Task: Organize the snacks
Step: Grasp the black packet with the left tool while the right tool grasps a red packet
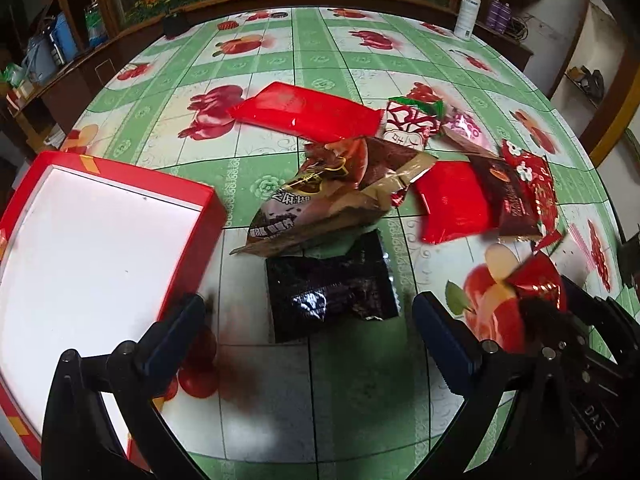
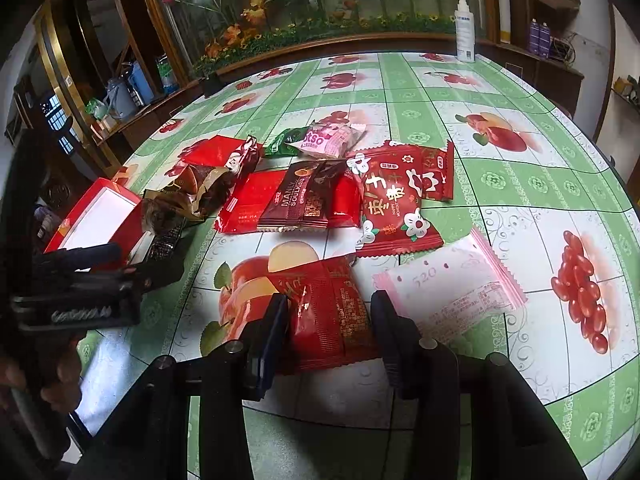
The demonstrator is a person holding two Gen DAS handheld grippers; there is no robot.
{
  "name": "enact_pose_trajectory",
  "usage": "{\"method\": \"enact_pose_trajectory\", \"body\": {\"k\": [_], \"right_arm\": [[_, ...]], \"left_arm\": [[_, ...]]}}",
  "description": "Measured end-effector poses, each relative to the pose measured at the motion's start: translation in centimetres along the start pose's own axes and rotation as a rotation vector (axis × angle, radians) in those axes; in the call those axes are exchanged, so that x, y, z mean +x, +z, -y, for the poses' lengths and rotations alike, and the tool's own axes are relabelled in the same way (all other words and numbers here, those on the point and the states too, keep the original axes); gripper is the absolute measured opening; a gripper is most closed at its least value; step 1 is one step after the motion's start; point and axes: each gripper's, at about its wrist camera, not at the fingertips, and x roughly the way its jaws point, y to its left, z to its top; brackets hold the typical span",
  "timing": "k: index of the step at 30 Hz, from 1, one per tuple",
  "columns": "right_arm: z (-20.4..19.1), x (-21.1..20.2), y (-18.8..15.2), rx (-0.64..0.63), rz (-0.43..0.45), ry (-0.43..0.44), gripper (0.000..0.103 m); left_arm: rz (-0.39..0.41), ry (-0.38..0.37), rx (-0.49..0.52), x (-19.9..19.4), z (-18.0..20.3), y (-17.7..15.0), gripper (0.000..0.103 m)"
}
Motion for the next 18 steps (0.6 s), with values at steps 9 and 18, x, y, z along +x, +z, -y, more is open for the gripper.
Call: {"method": "enact_pose_trajectory", "body": {"k": [9,18], "right_arm": [[-0.5,0.2,0.0,-0.024,-0.006,-0.02,0.048],[-2.6,0.7,-0.2,-0.129,-0.021,-0.139,0.041]], "left_arm": [[0.058,-0.004,0.025,0.5,0.0,0.3,0.082],[0.092,-0.058,0.09,-0.5,-0.1,-0.3,0.045]]}}
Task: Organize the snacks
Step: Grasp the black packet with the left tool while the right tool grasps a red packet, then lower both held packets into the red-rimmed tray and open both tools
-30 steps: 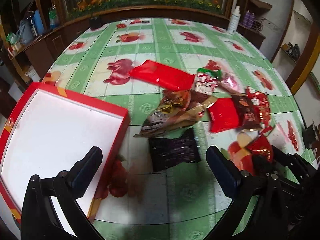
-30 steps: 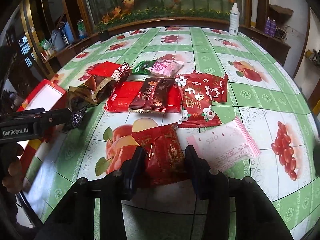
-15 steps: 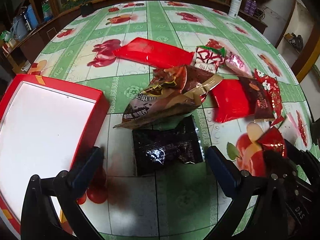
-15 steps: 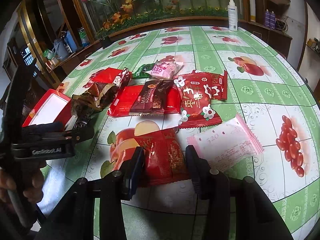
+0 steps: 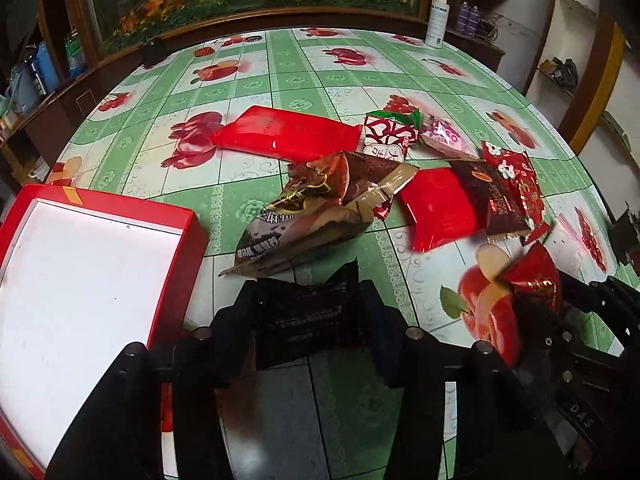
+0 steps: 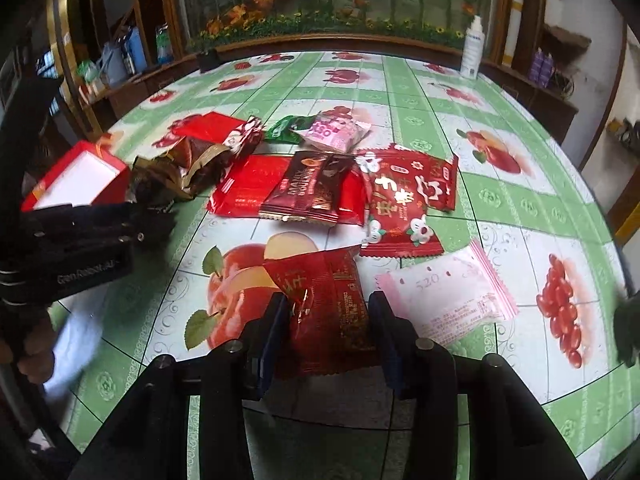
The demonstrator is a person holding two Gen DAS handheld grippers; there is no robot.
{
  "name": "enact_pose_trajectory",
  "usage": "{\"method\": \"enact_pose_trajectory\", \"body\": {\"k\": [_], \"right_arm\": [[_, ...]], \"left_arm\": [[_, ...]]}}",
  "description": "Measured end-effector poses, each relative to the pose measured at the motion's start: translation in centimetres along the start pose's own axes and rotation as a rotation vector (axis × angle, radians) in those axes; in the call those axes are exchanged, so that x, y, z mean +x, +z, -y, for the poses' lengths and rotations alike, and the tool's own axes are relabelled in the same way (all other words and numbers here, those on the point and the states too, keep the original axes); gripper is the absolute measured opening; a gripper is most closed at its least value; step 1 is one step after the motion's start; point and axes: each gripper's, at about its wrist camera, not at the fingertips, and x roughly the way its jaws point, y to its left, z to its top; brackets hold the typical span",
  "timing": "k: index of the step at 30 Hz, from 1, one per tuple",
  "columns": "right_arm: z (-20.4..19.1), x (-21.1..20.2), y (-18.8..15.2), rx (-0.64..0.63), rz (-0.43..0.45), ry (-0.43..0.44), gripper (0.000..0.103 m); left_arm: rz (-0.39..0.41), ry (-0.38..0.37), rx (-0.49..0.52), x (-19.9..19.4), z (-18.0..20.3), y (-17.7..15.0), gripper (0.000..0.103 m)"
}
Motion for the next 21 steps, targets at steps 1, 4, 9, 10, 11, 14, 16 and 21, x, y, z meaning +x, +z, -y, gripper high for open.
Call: {"method": "enact_pose_trajectory", "body": {"k": [1,4,9,10,11,14,16,21], "right_arm": [[-0.1,0.0,0.0,-0.004,0.001,-0.004,0.041],[-0.2,-0.1,0.0,-0.005,0.003,-0.01,0.038],[-0.7,-0.4,-0.2,-0.005,-0.003,0.018,0.037],[-0.8,-0.5,-0.2,-0.004,-0.005,0.029,0.036],[-1.1,-0.6,-0.3,-0.002,-0.009,0.051,0.035],[-2.1,-1.1,-0.4,-0.007,-0.009,0.104,0.035],[-3.2,-1.4,-0.3,-0.023,-0.012,0.129,0.035],[-6.1,-2.4,0.4,-0.037,0.001,0.213,0.035]], "left_arm": [[0.004,-0.009,0.009,-0.2,0.0,-0.2,0.039],[0.009,-0.039,0.031,-0.8,0.1,-1.0,0.038],[0.013,-0.093,0.056,-2.0,0.4,-2.5,0.037],[0.012,-0.111,0.056,-2.4,0.3,-2.9,0.037],[0.015,-0.12,0.057,-2.8,0.2,-3.1,0.037],[0.036,-0.136,0.061,-4.3,-0.1,-3.9,0.037],[0.05,-0.154,0.059,-5.6,-0.4,-4.5,0.037],[0.132,-0.141,0.058,-9.7,-2.4,-5.2,0.037]]}}
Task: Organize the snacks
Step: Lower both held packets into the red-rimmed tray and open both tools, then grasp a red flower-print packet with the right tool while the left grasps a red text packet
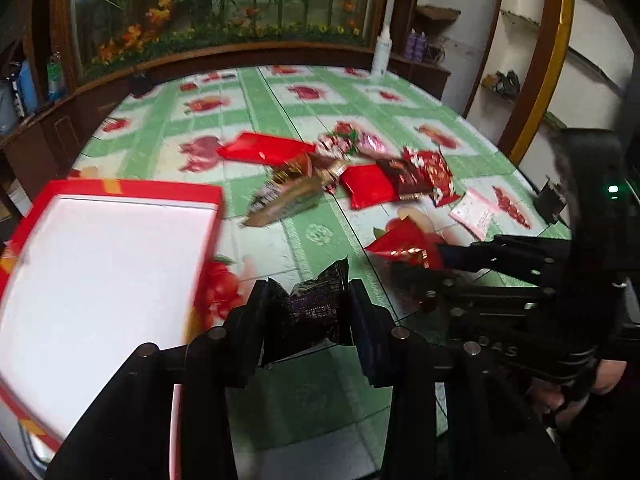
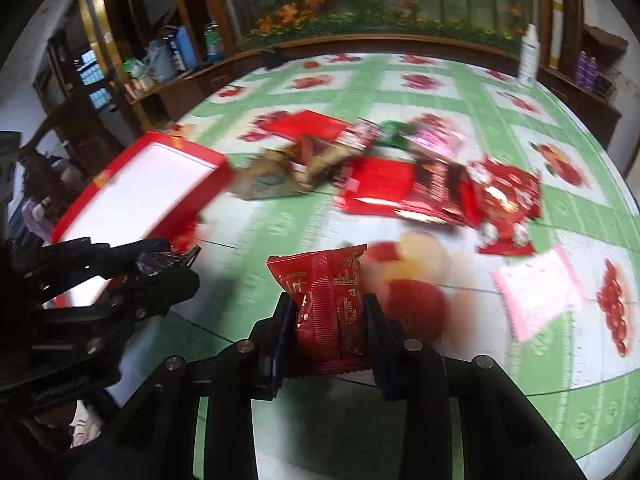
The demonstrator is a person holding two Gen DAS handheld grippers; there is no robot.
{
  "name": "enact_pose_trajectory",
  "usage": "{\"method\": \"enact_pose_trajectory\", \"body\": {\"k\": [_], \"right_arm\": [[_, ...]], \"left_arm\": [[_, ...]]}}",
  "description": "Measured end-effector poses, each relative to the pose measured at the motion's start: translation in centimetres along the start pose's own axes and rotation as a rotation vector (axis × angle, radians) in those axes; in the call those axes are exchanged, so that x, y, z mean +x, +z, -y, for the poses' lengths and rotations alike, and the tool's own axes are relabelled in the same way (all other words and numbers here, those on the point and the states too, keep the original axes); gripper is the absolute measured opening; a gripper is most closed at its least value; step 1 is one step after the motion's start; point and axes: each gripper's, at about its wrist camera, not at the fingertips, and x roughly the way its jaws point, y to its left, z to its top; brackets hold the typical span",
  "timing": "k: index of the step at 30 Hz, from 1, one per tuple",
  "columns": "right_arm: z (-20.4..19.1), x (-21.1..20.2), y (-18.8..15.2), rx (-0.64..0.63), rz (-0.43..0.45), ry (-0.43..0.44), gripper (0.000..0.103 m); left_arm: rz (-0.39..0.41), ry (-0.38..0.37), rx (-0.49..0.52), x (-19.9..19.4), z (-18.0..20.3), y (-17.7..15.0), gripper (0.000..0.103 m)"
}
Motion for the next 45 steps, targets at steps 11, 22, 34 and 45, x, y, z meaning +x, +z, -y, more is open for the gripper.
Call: {"method": "enact_pose_trajectory", "body": {"k": [11,22,34,45], "right_arm": [[-11.1,1.1,4.6,-0.115,0.09,0.244,0.036],[-6.8,0.8,5.1,0.082,0.169,0.306,0.058],[2.5,-1.1,1.6,0.238,0.169,0.159,0.059],[11.3,-4.6,-0.9,0.361,0.191,-0.044,0.059]], "left_arm": [[0.129,0.313,-0.159,-5.1,-10.1,-1.6,0.05],[0.212,0.446,-0.198,-1.7,-13.4,-4.0,0.081],[0.014,0.615,-0.203,2.2,-11.7,-3.3,0.081],[0.025,0.492,-0.27,1.6,-7.7,-3.3,0.081]]}}
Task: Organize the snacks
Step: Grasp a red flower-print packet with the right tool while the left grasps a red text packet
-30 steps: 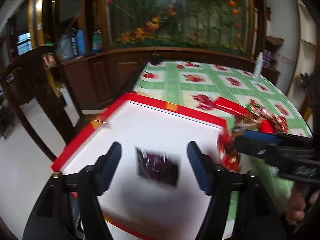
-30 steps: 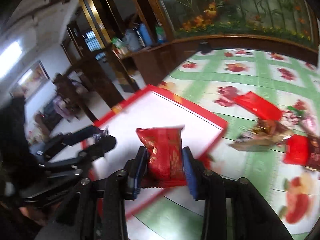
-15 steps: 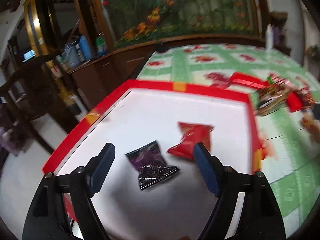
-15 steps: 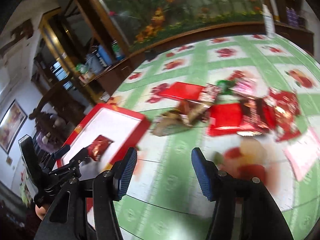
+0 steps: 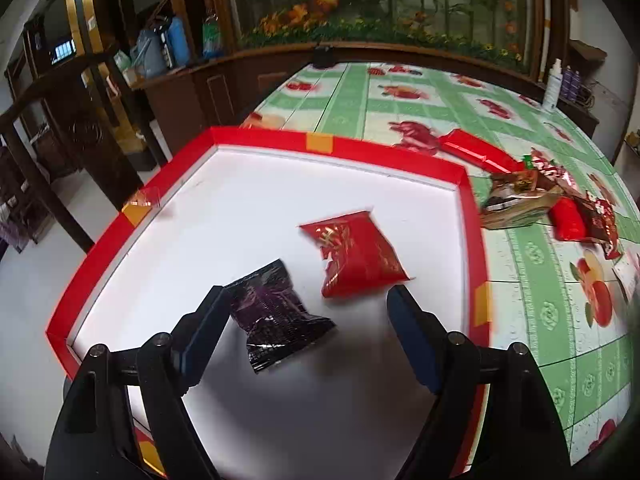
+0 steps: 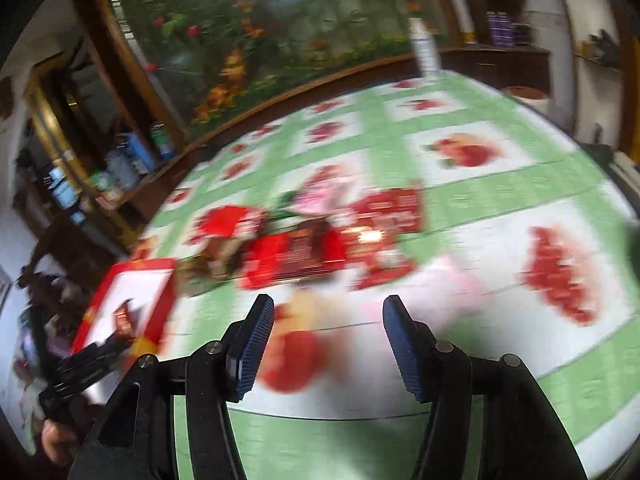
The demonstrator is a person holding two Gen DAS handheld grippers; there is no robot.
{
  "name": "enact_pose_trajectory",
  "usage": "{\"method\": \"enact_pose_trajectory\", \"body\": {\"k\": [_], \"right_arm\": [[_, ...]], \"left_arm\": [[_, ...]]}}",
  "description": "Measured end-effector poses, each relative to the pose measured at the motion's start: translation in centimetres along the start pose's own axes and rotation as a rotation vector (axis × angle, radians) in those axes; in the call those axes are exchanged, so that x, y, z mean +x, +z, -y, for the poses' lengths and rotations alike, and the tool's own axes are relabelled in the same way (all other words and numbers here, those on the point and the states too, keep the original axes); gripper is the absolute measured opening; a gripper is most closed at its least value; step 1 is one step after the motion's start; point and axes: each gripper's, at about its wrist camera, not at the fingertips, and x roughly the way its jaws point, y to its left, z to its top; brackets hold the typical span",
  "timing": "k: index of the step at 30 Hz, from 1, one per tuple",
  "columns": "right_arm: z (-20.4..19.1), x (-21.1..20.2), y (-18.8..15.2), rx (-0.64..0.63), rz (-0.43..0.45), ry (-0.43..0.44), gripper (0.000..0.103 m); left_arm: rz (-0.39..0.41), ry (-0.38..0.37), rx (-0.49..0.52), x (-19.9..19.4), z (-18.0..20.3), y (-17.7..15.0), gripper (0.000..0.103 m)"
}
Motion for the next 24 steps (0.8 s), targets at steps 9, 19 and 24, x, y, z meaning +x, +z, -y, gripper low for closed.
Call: {"method": "enact_pose_trajectory", "body": {"k": [9,19,24], "right_arm": [[2.7,3.7,5.6,-0.044,-0.064,-0.143,0.06],[0.8,13.4,10.2,-0.049,-0.169,-0.189,0.045],[-1.8,11.2,5.8,-0.019,-0.268,0.025,0.046]], "left_arm": [[0.092,-0.108,0.115,-4.2,2.8,1.5,0.082],[0.024,-0.19,0.202,-3.7,5.3,0.3,0.082],[0.02,-0.213,0.175,-3.8,4.8,0.3,0.082]]}}
